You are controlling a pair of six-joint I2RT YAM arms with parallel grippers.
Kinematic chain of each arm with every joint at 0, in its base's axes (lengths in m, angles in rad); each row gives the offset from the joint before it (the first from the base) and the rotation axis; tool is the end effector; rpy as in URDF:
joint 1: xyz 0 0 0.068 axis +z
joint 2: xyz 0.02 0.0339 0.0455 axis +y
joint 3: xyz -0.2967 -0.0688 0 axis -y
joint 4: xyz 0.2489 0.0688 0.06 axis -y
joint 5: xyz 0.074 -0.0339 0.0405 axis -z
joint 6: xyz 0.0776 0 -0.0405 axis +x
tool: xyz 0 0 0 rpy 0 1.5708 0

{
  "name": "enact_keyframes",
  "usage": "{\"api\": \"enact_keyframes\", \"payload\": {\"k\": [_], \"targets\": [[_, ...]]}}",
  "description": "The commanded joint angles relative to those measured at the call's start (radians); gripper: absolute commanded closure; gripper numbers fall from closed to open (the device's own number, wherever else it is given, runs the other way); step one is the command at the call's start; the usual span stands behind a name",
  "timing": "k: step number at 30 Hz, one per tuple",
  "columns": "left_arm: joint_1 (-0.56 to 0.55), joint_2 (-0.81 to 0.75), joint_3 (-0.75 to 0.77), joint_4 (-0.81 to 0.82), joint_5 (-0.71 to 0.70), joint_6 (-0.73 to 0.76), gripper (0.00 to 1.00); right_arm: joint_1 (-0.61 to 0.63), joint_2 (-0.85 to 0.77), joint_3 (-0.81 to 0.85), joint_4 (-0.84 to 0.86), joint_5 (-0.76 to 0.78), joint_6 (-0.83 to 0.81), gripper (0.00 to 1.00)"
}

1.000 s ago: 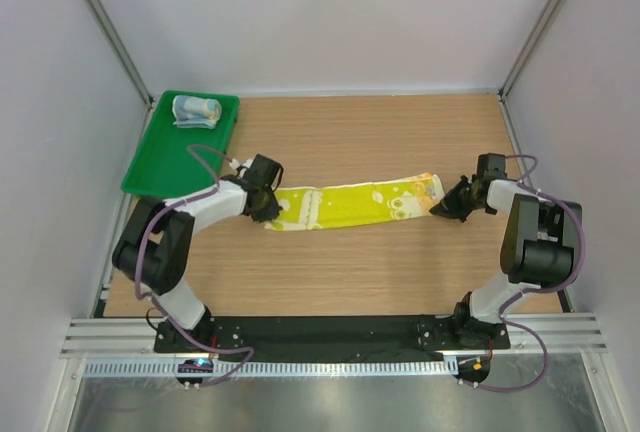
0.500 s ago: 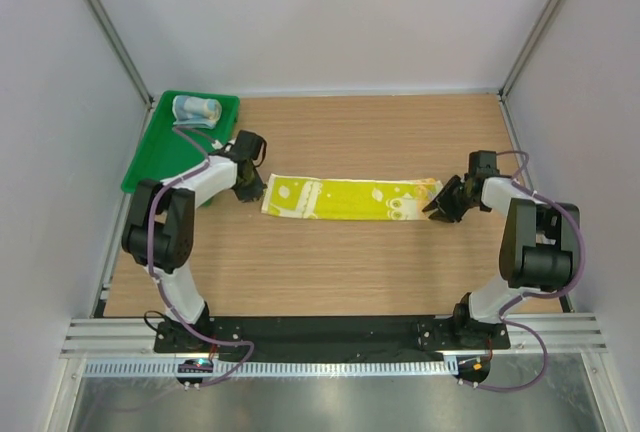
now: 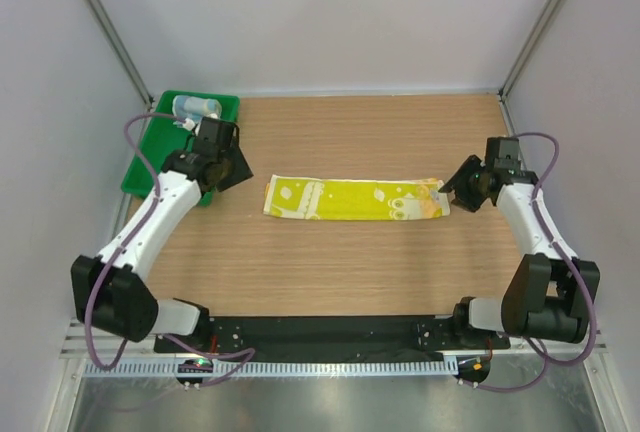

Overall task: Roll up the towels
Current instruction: Fold the towel

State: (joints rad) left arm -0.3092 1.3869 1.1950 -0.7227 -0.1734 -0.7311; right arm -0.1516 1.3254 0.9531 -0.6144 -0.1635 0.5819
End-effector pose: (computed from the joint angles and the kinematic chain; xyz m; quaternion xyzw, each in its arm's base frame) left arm 0.3025 -0.0826 0.2974 -0.2248 0.9164 -0.0884 0.3193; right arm 0.2833 -0.0305 0.2411 0.3203 0.8994 0.1377 0.2636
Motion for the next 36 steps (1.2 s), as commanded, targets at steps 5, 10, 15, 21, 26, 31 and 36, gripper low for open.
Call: {"api": "enact_keyframes", "payload": {"k": [5, 10, 15, 21, 26, 31, 36], "targets": [[-0.002, -0.139, 0.034, -0.115, -0.054, 0.235, 0.55, -0.023, -0.02, -0.226, 0.125, -0.028, 0.128, 0.53], [-0.002, -0.248, -0.076, 0.017, -0.026, 0.285, 0.42, -0.034, 0.029, -0.26, 0.222, -0.022, 0.125, 0.53], [0.009, -0.35, -0.152, 0.137, 0.064, 0.306, 0.0, -0.066, 0.043, -0.293, 0.321, -0.048, 0.13, 0.53], [0.032, -0.345, -0.124, 0.088, 0.069, 0.306, 0.04, -0.086, 0.101, -0.289, 0.373, -0.047, 0.127, 0.53], [0.033, -0.411, -0.155, 0.089, -0.026, 0.308, 0.06, -0.103, 0.175, -0.267, 0.421, -0.044, 0.128, 0.55], [0.035, -0.45, -0.181, 0.105, -0.064, 0.325, 0.06, -0.109, 0.205, -0.266, 0.459, -0.045, 0.136, 0.55], [0.035, -0.436, -0.175, 0.098, -0.055, 0.325, 0.09, -0.109, 0.218, -0.264, 0.453, -0.036, 0.128, 0.63]]}}
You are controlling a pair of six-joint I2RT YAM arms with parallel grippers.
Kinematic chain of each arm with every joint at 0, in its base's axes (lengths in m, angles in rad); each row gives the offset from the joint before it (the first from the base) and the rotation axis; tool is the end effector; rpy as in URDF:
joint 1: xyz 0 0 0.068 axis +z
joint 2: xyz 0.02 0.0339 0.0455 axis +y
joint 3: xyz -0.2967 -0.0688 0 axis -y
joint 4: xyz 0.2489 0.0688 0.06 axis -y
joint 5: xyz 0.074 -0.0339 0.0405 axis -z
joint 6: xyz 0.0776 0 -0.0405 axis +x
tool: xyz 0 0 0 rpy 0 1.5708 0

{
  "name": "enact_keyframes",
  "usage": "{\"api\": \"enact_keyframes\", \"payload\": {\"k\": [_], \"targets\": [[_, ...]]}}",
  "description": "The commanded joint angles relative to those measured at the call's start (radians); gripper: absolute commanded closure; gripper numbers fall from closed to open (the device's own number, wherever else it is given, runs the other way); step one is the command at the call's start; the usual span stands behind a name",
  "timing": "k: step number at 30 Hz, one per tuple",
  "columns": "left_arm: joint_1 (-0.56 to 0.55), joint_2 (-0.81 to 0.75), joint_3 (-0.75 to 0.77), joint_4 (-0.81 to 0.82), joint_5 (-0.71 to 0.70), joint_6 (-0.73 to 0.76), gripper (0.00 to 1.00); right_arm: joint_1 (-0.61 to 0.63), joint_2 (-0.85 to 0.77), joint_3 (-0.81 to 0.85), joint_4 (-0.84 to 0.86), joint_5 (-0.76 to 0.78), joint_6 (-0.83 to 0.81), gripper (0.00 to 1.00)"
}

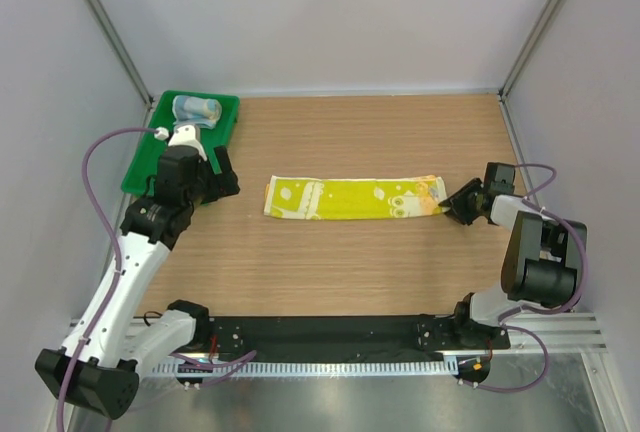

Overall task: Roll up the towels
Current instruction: Fold the towel

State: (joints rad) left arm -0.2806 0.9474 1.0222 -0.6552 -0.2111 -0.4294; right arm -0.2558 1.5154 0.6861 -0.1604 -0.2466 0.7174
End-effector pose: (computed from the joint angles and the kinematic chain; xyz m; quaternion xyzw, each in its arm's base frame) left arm 0.2119 -0.0441 0.3506 -0.1150 0.8688 -0.0773 0.4753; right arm 0.2930 -0.0570 0.1420 0.4135 0.8569 0.1797 0.2498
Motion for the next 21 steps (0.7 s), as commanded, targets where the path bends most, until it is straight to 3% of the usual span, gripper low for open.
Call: {"api": "enact_keyframes", "payload": {"k": [1, 4, 12, 15, 21], "targets": [[0.004, 0.004, -0.001, 0.029, -0.019, 0.023, 0.09, -0.007, 0.022, -0.002, -0.004, 0.05, -0.013, 0.76], [0.006, -0.004, -0.001, 0.026, -0.019, 0.026, 0.1, -0.013, 0.006, 0.001, -0.039, 0.079, -0.024, 0.99], [0.004, 0.043, 0.065, 0.003, -0.004, 0.029, 0.12, -0.014, -0.141, 0.124, -0.24, 0.222, -0.116, 0.99], [0.003, 0.08, 0.125, -0.021, -0.104, 0.046, 0.12, 0.0, -0.225, 0.205, -0.333, 0.283, -0.151, 0.99], [0.004, 0.048, 0.076, -0.017, -0.126, 0.037, 0.13, 0.113, -0.258, 0.392, -0.461, 0.296, -0.211, 0.99]]}}
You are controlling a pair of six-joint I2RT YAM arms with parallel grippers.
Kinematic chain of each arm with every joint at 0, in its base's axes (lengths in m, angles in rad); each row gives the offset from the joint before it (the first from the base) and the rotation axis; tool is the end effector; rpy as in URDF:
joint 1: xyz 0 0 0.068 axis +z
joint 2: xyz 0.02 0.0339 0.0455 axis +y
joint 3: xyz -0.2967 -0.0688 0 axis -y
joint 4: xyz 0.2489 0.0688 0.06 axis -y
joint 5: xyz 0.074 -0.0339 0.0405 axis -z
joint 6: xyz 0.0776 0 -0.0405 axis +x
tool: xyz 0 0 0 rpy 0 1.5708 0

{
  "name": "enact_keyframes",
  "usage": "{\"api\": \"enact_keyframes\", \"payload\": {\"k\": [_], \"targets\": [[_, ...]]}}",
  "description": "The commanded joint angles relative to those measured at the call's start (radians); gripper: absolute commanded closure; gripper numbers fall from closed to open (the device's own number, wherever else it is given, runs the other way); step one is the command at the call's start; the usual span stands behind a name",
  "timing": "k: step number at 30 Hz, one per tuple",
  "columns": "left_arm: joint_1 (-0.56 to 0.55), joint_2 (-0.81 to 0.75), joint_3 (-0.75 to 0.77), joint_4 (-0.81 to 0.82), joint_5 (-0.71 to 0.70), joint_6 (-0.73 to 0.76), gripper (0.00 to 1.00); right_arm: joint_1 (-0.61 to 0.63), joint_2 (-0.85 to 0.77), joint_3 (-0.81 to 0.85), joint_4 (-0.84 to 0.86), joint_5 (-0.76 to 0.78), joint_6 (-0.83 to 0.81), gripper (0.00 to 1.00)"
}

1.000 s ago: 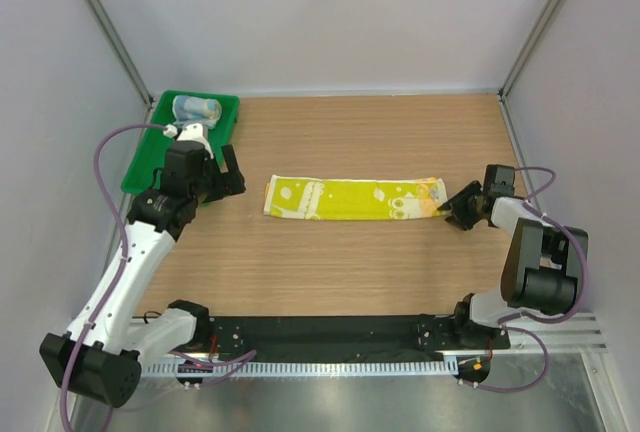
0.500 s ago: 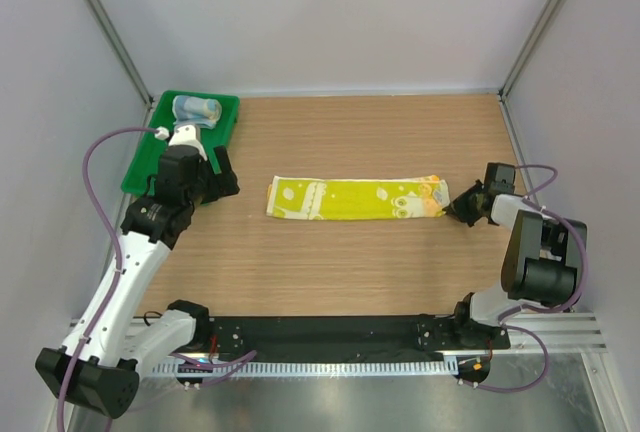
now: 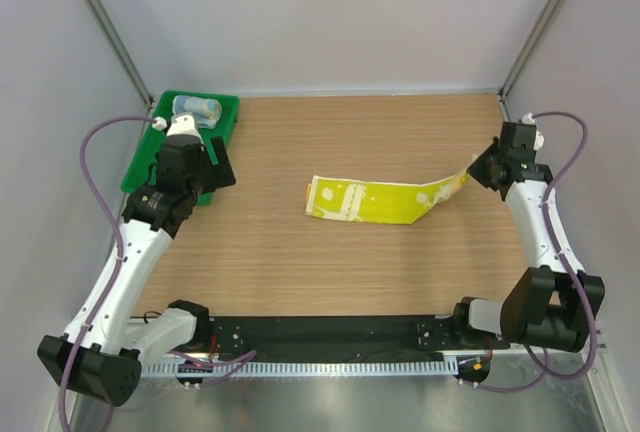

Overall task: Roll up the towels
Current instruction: Fold the towel

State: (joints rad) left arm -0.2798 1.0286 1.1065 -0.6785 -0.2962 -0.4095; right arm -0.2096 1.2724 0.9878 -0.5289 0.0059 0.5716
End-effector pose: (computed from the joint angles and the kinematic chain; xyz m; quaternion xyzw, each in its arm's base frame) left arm 0.2299 -0.0425 0.3631 -0.1254 0.8686 -0.0330 0.4782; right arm 0.2861 -0.0613 0.2746 0.3548 0.8588 0.0638 0.3641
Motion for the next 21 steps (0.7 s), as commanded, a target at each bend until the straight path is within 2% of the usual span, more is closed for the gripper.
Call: {"api": "enact_keyframes", "payload": {"k": [1, 9, 21], "targets": [[0.005, -0.048, -0.02, 0.013, -0.058, 0.02, 0.12, 0.094, 0.001, 0.132, -0.098, 0.051, -0.082, 0.99], [0.005, -0.09, -0.054, 0.019, -0.073, 0.018, 0.12, 0.448, 0.113, 0.282, -0.131, 0.089, -0.096, 0.99], [0.005, -0.087, -0.054, 0.01, -0.072, 0.017, 0.12, 0.736, 0.337, 0.532, -0.164, 0.201, -0.059, 0.99]]}}
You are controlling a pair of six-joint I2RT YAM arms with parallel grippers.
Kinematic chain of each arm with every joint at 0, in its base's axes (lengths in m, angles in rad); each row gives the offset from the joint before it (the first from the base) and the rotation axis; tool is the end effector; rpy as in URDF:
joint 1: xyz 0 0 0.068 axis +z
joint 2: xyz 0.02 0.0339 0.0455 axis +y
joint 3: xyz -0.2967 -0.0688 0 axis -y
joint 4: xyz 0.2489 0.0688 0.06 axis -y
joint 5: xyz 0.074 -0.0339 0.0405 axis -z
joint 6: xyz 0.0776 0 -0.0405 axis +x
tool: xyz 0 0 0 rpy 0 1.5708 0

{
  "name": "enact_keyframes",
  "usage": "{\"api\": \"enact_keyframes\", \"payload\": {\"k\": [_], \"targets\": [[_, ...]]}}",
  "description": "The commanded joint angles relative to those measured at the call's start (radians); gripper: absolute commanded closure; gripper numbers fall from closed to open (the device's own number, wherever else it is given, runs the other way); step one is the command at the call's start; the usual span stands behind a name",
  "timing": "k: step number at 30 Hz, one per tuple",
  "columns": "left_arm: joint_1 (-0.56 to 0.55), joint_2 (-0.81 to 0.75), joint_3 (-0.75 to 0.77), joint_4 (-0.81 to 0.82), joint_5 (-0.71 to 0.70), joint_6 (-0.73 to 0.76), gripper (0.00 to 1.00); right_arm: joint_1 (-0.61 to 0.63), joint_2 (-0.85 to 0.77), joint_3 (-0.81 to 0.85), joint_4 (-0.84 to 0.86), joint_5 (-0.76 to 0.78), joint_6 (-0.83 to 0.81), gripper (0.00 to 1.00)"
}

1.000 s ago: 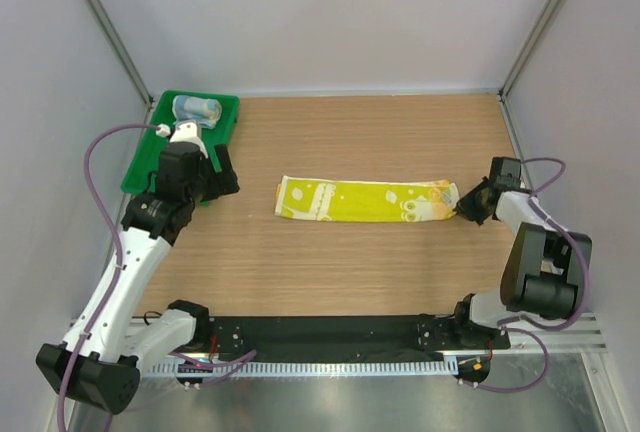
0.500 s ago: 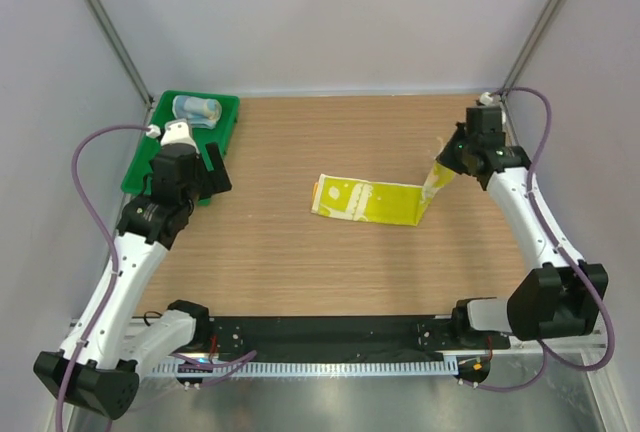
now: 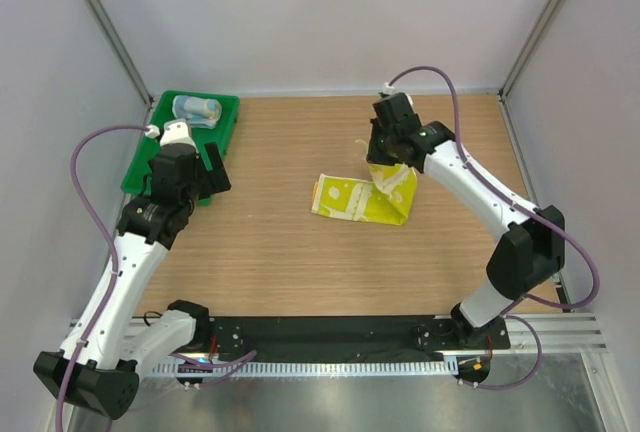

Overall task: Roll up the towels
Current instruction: Fold the towel

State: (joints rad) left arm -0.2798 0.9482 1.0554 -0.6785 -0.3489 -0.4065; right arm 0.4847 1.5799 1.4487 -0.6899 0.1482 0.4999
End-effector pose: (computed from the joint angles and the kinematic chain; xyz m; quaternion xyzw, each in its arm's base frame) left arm 0.2107 -0.0329 0.3614 -0.1377 0.8574 -0.0153 0.4957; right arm 0.3416 0.1669 0.3268 0.0342 0.9278 0.1119 0.3543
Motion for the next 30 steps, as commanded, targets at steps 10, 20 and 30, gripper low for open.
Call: {"api": "enact_keyframes", "payload": {"k": [10, 20, 30], "targets": [[0.005, -0.009, -0.005, 0.008, -0.022, 0.014, 0.11, 0.213, 0.196, 0.107, 0.061, 0.099, 0.043, 0.99], [0.005, 0.0, -0.009, 0.005, -0.024, 0.014, 0.11, 0.288, 0.316, 0.073, 0.153, 0.001, 0.074, 0.23], [-0.004, 0.086, 0.028, -0.007, 0.158, -0.043, 0.14, 0.181, 0.039, -0.098, 0.21, -0.028, 0.106, 0.18]]}}
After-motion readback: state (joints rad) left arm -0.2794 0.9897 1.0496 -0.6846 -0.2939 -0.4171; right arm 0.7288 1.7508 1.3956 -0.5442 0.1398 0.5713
